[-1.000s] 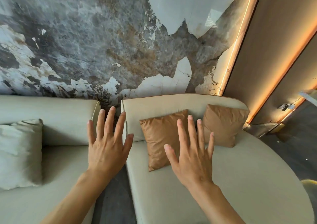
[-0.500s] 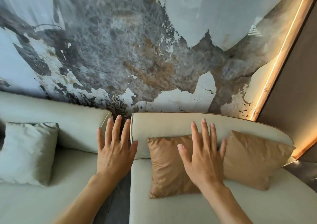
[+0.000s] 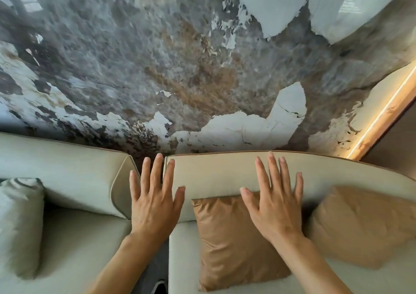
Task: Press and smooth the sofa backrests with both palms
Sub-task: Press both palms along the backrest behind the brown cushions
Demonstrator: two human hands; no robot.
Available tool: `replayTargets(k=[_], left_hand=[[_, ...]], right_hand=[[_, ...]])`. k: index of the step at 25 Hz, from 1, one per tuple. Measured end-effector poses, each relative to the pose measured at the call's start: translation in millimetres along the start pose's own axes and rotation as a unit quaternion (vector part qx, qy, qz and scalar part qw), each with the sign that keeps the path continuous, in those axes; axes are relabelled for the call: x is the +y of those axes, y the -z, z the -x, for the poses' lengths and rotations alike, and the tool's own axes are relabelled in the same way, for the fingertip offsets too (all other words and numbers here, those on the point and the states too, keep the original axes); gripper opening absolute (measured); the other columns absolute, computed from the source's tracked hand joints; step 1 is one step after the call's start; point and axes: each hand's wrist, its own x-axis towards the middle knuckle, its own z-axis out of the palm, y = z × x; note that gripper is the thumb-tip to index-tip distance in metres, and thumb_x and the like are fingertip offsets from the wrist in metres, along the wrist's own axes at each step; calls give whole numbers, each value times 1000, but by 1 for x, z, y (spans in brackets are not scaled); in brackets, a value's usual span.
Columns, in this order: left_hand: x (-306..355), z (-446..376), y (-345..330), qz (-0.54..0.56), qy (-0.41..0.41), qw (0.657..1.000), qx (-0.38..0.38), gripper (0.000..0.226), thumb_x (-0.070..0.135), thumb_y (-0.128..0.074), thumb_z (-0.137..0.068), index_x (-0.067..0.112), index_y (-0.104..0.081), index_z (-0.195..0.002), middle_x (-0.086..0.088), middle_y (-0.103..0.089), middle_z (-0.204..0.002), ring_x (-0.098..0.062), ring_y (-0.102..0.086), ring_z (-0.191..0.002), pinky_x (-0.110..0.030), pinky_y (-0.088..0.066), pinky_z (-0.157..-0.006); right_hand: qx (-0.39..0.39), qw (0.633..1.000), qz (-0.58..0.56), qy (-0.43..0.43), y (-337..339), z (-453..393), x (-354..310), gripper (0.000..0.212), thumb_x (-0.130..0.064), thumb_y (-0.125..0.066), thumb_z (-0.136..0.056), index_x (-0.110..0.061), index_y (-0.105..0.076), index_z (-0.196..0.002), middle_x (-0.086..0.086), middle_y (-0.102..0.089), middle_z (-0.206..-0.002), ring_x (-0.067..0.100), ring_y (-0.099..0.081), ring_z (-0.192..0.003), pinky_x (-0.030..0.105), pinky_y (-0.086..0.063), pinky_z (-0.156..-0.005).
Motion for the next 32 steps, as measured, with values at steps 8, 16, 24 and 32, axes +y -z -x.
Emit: replayTargets(k=[8, 16, 24, 32], left_hand=[[-22, -67, -158, -7, -19, 999, -47, 65, 50, -30, -93, 15, -31, -148, -15, -25, -157, -33, -9, -147, -57, -2, -117], [-23, -82, -271, -23, -12, 996, -82, 65, 53, -28, -94, 15, -38, -144, -14, -32, -154, -34, -20, -144, -56, -9, -117], [-31, -77, -318, -48, -33, 997, 56, 63, 51, -33, -91, 16, -41, -144, -13, -40, -150, -35, -32, -139, -55, -19, -115], [-31, -79, -326, -54, -40, 994, 88, 64, 50, -34, -90, 15, -41, -143, -15, -43, -148, -36, -34, -138, -59, -24, -111]], right_hand=[[-78, 997, 12, -10, -148, -61, 1, 70, -62, -18, -93, -24, -22, -152, 6, -20, -160, 27, -18, -147, 57, -15, -114], [-102, 995, -5, -13, -274, -80, 25, 70, -60, -28, -91, -25, -24, -151, 5, -19, -161, 26, -14, -148, 57, -14, -116], [18, 1000, -16, -3, -340, -79, 27, 69, -56, -31, -90, -19, -31, -148, 11, -34, -154, 31, -25, -144, 59, -13, -115], [74, 997, -7, 1, -356, -82, 28, 69, -57, -20, -91, -20, -31, -148, 10, -35, -153, 33, -28, -142, 60, -16, -113]])
